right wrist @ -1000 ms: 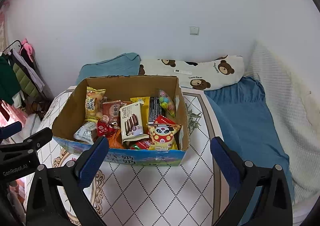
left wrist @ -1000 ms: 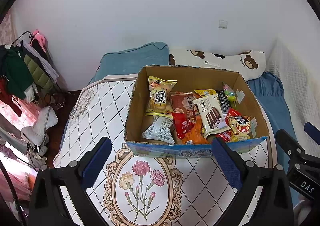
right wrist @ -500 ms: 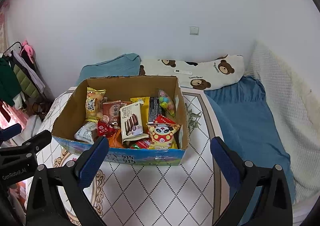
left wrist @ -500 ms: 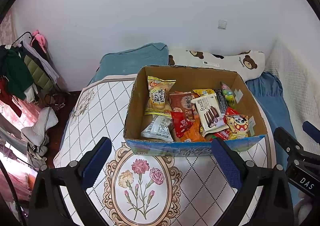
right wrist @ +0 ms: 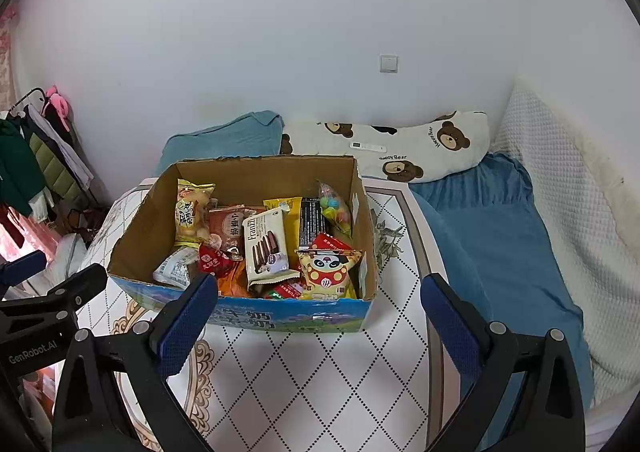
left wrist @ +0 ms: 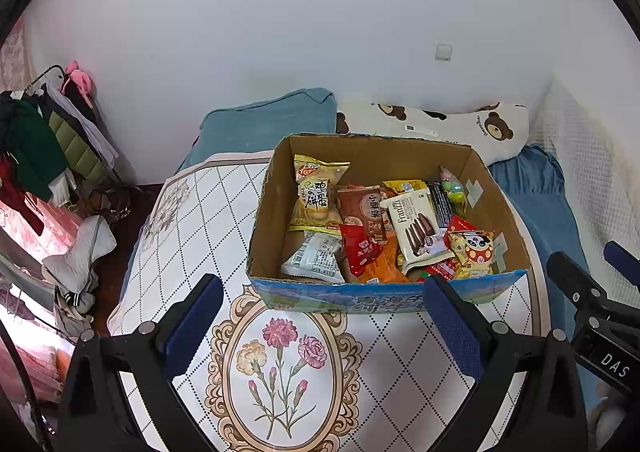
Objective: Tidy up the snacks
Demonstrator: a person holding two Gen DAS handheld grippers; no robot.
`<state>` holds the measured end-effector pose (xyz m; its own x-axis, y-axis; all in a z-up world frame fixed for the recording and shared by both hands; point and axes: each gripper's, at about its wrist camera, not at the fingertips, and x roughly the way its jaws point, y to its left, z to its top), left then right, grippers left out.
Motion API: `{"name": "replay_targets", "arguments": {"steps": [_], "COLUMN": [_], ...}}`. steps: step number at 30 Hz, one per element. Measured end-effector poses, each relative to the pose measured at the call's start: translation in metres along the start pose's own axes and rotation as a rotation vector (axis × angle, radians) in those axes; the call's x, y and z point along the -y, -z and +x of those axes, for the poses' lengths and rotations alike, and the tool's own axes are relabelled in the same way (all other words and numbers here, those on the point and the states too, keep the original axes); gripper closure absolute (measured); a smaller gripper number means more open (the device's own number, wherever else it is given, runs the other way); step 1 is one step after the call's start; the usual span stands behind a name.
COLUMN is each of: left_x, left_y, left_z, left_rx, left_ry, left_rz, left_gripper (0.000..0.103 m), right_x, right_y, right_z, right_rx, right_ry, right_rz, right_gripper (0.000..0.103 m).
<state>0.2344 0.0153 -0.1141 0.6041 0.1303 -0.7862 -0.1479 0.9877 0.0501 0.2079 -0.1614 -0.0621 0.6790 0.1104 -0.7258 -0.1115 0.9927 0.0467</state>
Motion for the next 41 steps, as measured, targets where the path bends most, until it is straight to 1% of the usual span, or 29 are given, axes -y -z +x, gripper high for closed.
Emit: {"name": "replay_targets", "arguments": {"steps": [14,41], "left_x": [0.0008,0.0012], "left_y": [-0.0004,0.0002], "left_z": [-0.0024,-0.0028], "left_rx": [0.001,0.008], "left_ry": [-0.002,-0.003], "left_rz": [0.001,-0.002], "left_gripper": [0.001,0.001], "right_x": [-0.0013,-0.0013], "right_y": [-0.001,-0.0022], "right_z": [-0.0024,-0.0042], "right_rx": [-0.007,0.005], "right_ry": [-0.016,-0.022], "right_rz": [0.011,0.02], "right_gripper": [0.0,0.0]}}
